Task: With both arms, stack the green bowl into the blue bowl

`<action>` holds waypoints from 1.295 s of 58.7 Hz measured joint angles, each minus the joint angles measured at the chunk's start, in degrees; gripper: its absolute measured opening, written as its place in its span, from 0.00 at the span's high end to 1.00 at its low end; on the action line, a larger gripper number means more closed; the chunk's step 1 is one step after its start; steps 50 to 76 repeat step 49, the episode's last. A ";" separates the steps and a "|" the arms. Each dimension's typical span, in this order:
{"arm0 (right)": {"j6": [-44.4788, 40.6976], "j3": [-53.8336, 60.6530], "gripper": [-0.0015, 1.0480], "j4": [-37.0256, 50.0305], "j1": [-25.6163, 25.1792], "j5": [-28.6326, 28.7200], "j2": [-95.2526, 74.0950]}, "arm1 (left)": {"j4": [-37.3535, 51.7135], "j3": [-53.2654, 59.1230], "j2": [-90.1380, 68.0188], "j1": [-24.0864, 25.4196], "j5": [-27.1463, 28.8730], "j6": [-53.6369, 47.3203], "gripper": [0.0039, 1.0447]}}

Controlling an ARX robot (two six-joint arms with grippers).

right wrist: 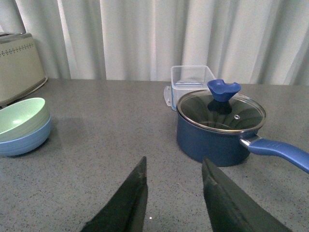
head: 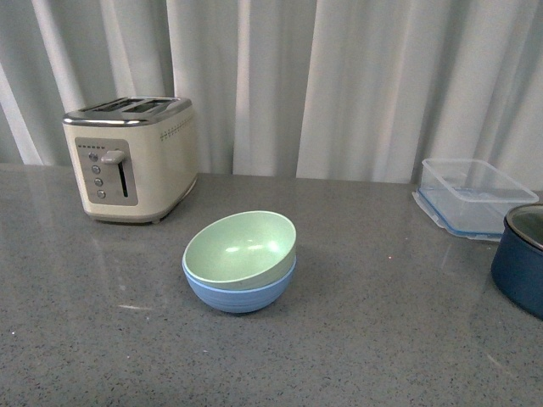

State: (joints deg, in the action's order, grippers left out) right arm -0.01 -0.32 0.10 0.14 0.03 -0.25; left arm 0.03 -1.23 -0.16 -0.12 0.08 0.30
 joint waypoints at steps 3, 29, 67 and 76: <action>0.00 0.00 0.55 0.00 0.00 0.02 0.00 | 0.00 0.00 0.00 0.00 0.00 0.00 0.06; 0.04 0.00 0.10 0.00 0.00 0.00 0.00 | 0.00 0.00 0.00 0.00 0.00 0.00 0.06; 0.02 0.00 0.10 0.00 0.00 0.00 0.00 | 0.00 0.00 0.00 0.00 0.00 0.00 0.06; 0.02 0.00 0.10 0.00 0.00 0.00 0.00 | 0.00 0.00 0.00 0.00 0.00 0.00 0.06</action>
